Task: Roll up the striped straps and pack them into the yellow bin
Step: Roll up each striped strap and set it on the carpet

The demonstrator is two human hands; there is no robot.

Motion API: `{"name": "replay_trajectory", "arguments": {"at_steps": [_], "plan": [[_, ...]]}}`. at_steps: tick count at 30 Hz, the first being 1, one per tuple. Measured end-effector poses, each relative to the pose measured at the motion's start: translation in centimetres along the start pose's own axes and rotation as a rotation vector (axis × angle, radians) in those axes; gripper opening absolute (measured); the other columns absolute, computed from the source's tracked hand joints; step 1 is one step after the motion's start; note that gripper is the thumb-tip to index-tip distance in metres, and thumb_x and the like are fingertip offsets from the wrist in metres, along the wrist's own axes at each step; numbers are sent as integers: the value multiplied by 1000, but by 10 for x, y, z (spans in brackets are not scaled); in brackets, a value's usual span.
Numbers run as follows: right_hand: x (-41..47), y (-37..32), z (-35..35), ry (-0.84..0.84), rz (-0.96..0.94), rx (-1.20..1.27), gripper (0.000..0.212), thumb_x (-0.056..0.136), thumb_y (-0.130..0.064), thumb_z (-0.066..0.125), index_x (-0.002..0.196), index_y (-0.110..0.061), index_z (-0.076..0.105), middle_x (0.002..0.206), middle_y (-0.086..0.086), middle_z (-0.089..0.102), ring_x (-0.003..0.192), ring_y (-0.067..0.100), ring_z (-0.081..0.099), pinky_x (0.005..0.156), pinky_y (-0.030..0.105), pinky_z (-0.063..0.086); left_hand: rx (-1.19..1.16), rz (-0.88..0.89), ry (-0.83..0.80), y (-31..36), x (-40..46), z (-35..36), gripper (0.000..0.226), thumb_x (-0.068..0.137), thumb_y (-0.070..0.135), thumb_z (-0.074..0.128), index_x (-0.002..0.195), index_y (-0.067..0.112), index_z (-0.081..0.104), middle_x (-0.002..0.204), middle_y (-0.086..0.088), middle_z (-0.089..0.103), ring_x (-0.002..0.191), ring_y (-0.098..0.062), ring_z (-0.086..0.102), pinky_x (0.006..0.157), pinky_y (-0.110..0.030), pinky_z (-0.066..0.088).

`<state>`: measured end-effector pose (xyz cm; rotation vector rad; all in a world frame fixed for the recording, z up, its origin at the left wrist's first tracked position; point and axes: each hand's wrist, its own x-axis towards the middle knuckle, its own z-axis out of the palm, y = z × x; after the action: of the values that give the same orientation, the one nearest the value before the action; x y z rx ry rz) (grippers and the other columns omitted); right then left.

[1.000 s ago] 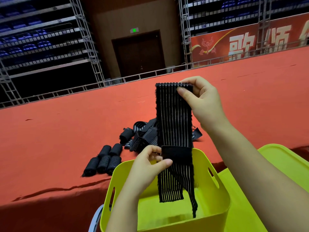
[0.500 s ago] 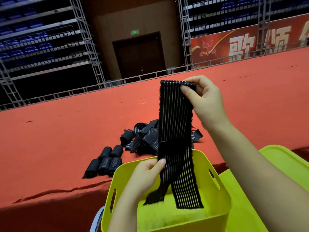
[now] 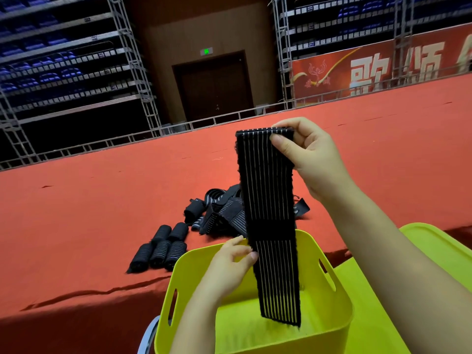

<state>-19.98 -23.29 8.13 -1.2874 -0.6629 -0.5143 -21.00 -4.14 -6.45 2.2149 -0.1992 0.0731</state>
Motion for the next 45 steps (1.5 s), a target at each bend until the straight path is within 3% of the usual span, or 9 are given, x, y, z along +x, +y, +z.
{"name": "replay_trajectory", "arguments": {"at_steps": [8,10,14,19,28,30,34,39,45], "plan": [[-2,-1,0,-13,7,5,19,91,0,58,92,-18,61,78,-10,71,79,7,66,67,20,51,48,4,98,3,-4,-4,13,86,24,71,73,24,67,120,16,60,120,-7,52,105,-26,35],[-3,-1,1,-19,17,14,19,91,0,57,92,-18,61,78,-9,70,78,7,66,65,19,51,31,-3,72,6,-7,-7,6,81,27,75,84,22,73,116,18,63,118,-5,54,105,-28,37],[-9,0,2,-33,43,17,18,90,0,58,92,-18,62,78,-8,69,77,8,66,64,19,51,46,-42,122,22,-13,-34,45,78,36,77,120,29,64,121,13,62,115,-5,56,101,-29,44],[-34,8,3,-55,130,60,17,90,1,57,92,-15,62,77,-7,69,78,8,65,67,21,53,-579,220,91,77,-27,-59,43,85,39,67,125,25,59,120,6,69,111,-8,64,95,-31,51],[-77,19,0,-140,311,45,15,88,-3,59,89,-16,67,77,-5,70,74,8,63,62,18,48,-557,335,235,83,-35,-34,12,82,17,65,89,21,74,86,0,74,85,-16,69,76,-33,53],[-80,19,0,-141,309,-1,13,89,-7,60,87,-16,69,76,-3,69,72,9,62,62,19,47,-543,344,244,79,-37,-33,18,86,7,66,85,23,76,86,0,75,85,-15,69,76,-30,53],[-85,20,2,-106,209,-106,12,89,-2,61,84,-12,68,80,-2,70,75,7,63,69,18,48,-567,317,203,78,-42,-31,9,83,21,68,87,24,76,87,1,75,82,-13,68,68,-25,53],[-87,23,-1,-101,216,-119,14,87,0,62,83,-12,69,80,-2,70,76,6,63,70,17,48,-699,200,77,77,-48,-28,25,80,32,56,95,27,75,85,4,73,70,-8,67,53,-23,52],[-88,23,-8,-89,276,-32,9,73,-17,76,81,-23,77,87,1,74,82,12,65,75,23,51,-815,182,1,77,-45,-33,24,77,21,60,91,27,79,89,0,74,81,-10,68,62,-21,54]]}}
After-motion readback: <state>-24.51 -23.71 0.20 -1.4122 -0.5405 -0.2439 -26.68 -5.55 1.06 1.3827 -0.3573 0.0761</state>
